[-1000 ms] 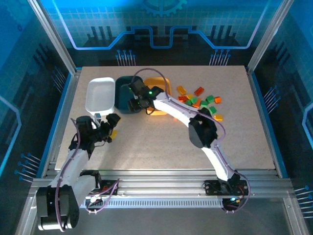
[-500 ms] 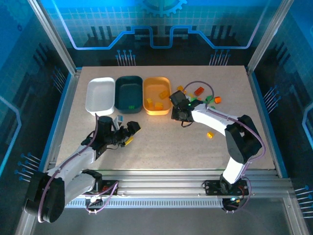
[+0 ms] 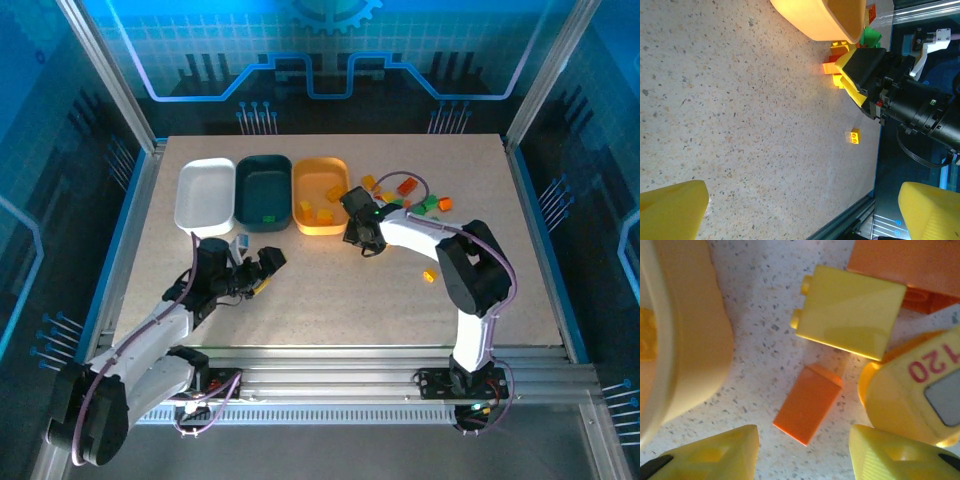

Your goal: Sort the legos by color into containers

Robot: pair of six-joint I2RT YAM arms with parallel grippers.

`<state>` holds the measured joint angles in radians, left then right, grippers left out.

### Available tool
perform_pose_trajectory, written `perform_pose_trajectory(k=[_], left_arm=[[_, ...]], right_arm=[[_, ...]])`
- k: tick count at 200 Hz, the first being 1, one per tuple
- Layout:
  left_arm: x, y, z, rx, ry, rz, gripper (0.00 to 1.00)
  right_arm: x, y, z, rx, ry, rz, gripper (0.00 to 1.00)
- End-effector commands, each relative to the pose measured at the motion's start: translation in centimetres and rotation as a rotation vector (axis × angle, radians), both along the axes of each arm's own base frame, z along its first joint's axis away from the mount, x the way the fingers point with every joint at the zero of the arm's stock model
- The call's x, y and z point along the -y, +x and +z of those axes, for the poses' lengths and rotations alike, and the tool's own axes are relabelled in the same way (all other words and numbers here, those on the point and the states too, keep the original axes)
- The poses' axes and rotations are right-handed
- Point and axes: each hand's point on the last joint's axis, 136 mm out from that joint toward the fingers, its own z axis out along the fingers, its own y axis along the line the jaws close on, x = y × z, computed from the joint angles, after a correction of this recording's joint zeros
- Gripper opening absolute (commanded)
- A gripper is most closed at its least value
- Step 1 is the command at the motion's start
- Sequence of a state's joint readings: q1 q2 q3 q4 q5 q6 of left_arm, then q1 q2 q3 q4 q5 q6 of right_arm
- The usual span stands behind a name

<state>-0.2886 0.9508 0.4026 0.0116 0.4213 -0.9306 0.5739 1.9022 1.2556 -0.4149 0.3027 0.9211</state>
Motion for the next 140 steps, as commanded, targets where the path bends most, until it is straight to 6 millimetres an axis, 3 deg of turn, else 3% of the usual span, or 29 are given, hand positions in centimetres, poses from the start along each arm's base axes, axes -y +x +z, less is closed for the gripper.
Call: perform_pose_trajectory(k=[1,56,140], left_arm=[[-0.1,0.2,0.6,0.031,0.031,-0.007,0.99],[0.1,0.4,0.6,0.025,0.03,-0.012,0.99],[0.0,0.5,1.3,0.041,0.03,-0.005,0.99]], right_arm=[[0.4,1.2,-1.1,-0.009,0.021,-0.037,0.52],[1.9,2.0,-1.3,-0.01,-0.033,-0.072,0.53],[1.2,1.5,-1.4,-0.013,-0.044,-0.031,0.39]])
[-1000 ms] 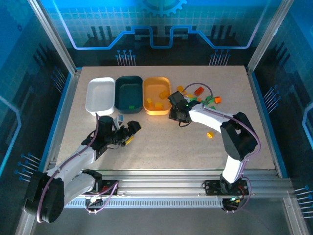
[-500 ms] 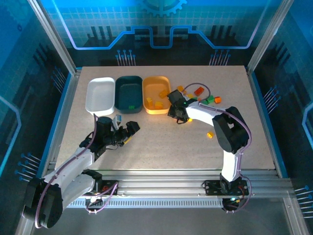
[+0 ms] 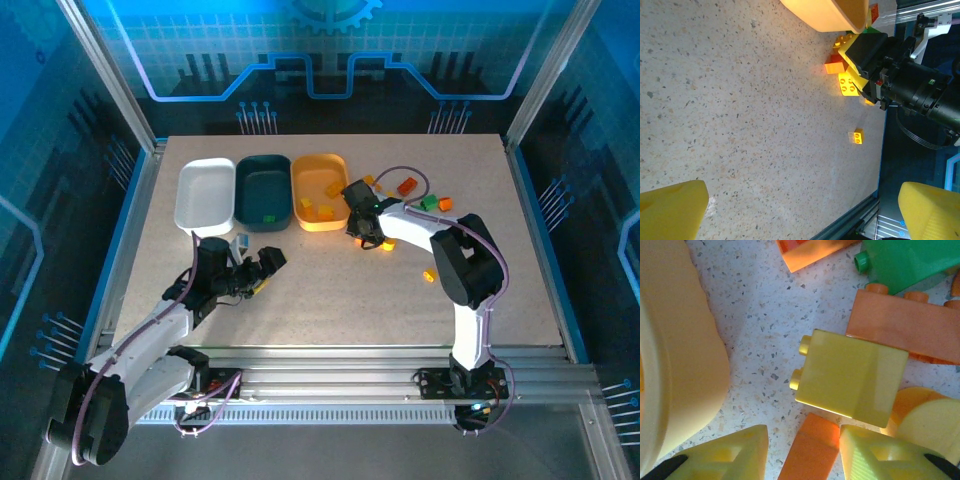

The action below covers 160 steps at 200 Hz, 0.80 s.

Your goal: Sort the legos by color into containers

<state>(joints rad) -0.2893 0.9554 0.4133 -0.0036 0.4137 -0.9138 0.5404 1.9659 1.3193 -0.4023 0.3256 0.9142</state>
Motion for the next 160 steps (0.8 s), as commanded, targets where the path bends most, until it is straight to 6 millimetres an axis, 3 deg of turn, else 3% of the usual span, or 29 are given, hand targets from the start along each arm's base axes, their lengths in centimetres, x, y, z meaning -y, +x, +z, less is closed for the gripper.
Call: perform_pose_trajectory(k=[1,74,96,109,121,135,160], left_arm=[[0.1,0.5,1.3,0.038,0.013,-0.002,0.99],[-0.3,0.2,2.0,0.061,0.034,-0.005,0.99],[-1.4,0.4,2.7,0.081,0.083,0.038,0.99],[-3.2,0.7,3.0,0.076,0.121,0.11,0.99],[-5.6,1.1,3.2,0.052,0.141,0.201,0.99],[-8.8,1.5,2.9,-0.001,0.131,0.33,0.99],[-12.9,1.6,1.8,-0.085,0.057,0.509,0.99]], right_arm=[[0.5,-0.9,-1.0,-0.035,-0.03,0.006,0.39],[0.8,-2.3,0.5,-0.008,-0.066,0.049,0.31],[0.3,-2.7,2.7,0.044,-0.062,0.08,0.3],[-0.6,-2.9,4.5,0.084,-0.06,0.11,0.3],[-2.1,-3.2,6.3,0.126,-0.05,0.151,0.3],[-5.2,-3.1,8.4,0.176,-0.014,0.227,0.3],[-14.7,-2.7,10.7,0.26,0.116,0.496,0.3]])
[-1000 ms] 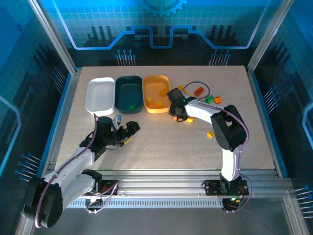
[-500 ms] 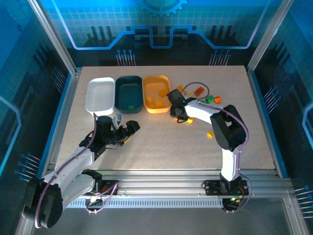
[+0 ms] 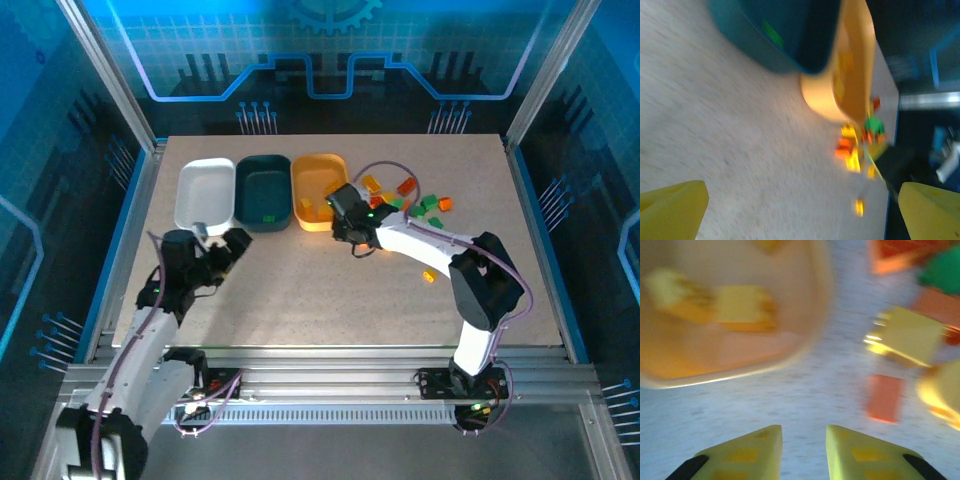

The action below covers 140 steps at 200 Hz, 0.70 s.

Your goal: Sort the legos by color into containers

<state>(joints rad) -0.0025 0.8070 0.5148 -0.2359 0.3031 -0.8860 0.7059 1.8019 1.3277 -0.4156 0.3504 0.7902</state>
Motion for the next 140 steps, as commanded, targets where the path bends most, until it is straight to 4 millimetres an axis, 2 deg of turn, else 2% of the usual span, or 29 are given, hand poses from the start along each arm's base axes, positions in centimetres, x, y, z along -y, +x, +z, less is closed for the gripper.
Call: perform_pose_trajectory(k=[1,18,38,62,68,78,100,140], left_arm=[[-3.4,-0.9,-1.8,-0.116,-0.049,0.157,0.99],[-4.7,-1.3,-3.0,-0.156,-0.063,0.222,0.99],[-5.0,-1.4,-4.0,-0.189,-0.099,0.247,0.99],[-5.6,-1.7,-4.7,-0.226,-0.134,0.276,0.99],[-5.7,-1.7,-4.7,-0.227,-0.145,0.281,0.99],[-5.9,-1.7,-4.7,-0.229,-0.162,0.283,0.99],[-6.0,-1.6,-4.6,-0.225,-0.19,0.273,0.99],[-6.0,-1.5,-4.0,-0.202,-0.21,0.253,0.99]], right_arm=[[-8.5,0.5,3.3,0.097,0.103,0.257,0.3],[-14.2,0.7,4.3,0.145,0.143,0.421,0.3],[-20.0,1.1,5.4,0.197,0.219,0.581,0.3],[-25.4,1.2,5.3,0.213,0.26,0.73,0.3],[-26.4,1.4,4.2,0.207,0.254,0.753,0.3],[-27.6,1.7,3.7,0.198,0.258,0.767,0.3],[-29.5,2.7,3.7,0.214,0.273,0.781,0.29],[-30.6,3.7,2.8,0.223,0.28,0.792,0.3]])
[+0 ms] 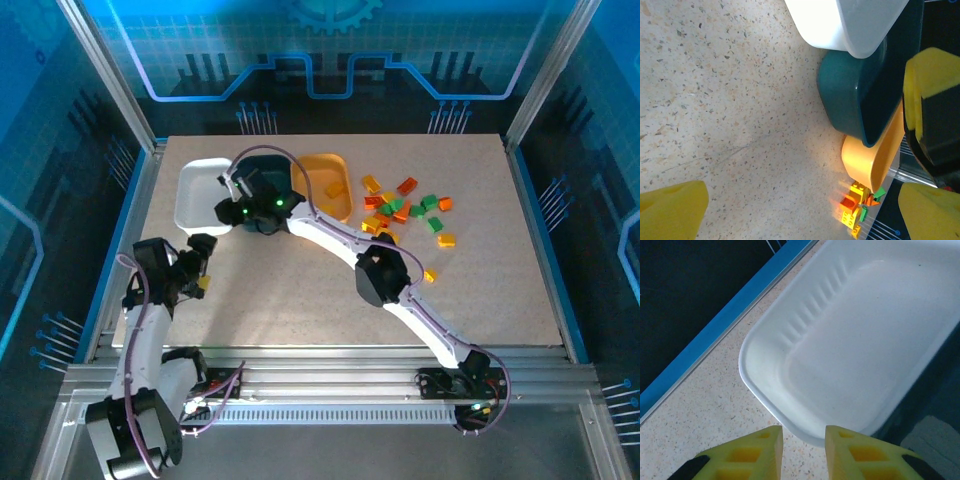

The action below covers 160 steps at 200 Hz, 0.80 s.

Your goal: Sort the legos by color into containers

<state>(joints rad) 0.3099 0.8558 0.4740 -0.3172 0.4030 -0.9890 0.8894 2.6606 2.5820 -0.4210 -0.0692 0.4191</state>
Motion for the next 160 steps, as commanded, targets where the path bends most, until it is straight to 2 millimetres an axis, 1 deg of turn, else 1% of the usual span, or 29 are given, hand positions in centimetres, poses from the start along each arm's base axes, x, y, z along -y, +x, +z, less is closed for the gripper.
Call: perform_pose_trajectory(k=[1,11,19,26,35,45,50,74,91,104,110,119,132,143,144,146,147,149,160], left_arm=[[0.8,-0.3,0.0,0.001,-0.047,-0.038,0.99],[0.9,-0.2,0.2,0.013,-0.051,-0.049,0.99],[1.0,-0.1,0.4,0.019,-0.051,-0.055,0.99],[1.0,-0.1,0.5,0.025,-0.051,-0.059,0.99],[1.1,0.0,0.7,0.031,-0.054,-0.063,0.99],[1.2,0.1,0.8,0.038,-0.056,-0.069,0.99],[1.2,0.1,0.9,0.038,-0.057,-0.07,0.99],[1.2,0.2,1.2,0.051,-0.056,-0.073,0.99],[1.1,0.3,1.3,0.052,-0.054,-0.066,0.99],[0.9,0.4,1.5,0.055,-0.053,-0.057,0.99],[0.8,0.4,1.6,0.056,-0.056,-0.052,0.99],[0.5,0.5,1.9,0.061,-0.056,-0.046,0.99],[0.1,0.7,2.8,0.076,-0.044,-0.039,0.98],[0.1,0.9,3.5,0.093,-0.026,-0.054,0.93],[0.1,0.9,3.5,0.094,-0.025,-0.055,0.93],[0.1,1.0,3.7,0.1,-0.025,-0.06,0.92],[0.2,1.0,3.7,0.101,-0.024,-0.062,0.92],[0.2,1.0,3.7,0.105,-0.025,-0.064,0.91],[0.9,1.3,3.9,0.132,-0.023,-0.099,0.85]], right_arm=[[-0.6,-0.7,-0.1,-0.006,-0.011,0.05,0.3],[-0.7,-0.6,-0.3,0.002,-0.008,0.051,0.32],[-0.8,-0.4,-0.4,0.005,-0.006,0.045,0.36],[-0.9,-0.4,-0.3,0.005,0.002,0.049,0.42],[-1.2,-0.5,0.0,0.011,0.015,0.062,0.48],[-1.2,-0.4,0.1,0.023,0.01,0.057,0.6],[-1.2,-0.3,0.2,0.026,0.008,0.056,0.63],[-0.6,0.0,0.9,0.022,0.004,0.04,0.65],[0.0,0.3,1.5,0.032,-0.009,0.019,0.64],[0.5,0.5,1.6,0.027,-0.016,-0.003,0.63],[1.0,0.8,1.7,0.011,-0.02,-0.017,0.62],[2.0,1.0,1.8,-0.027,-0.025,-0.034,0.58],[4.0,1.5,2.3,-0.058,-0.061,-0.084,0.54],[6.2,1.9,3.4,-0.045,-0.105,-0.138,0.53],[6.4,1.9,3.3,-0.045,-0.114,-0.144,0.53],[6.9,2.0,3.9,-0.038,-0.115,-0.155,0.53],[7.1,2.0,4.0,-0.037,-0.119,-0.161,0.52],[7.6,1.9,3.3,-0.048,-0.139,-0.167,0.52],[10.8,2.1,4.7,-0.033,-0.166,-0.232,0.49]])
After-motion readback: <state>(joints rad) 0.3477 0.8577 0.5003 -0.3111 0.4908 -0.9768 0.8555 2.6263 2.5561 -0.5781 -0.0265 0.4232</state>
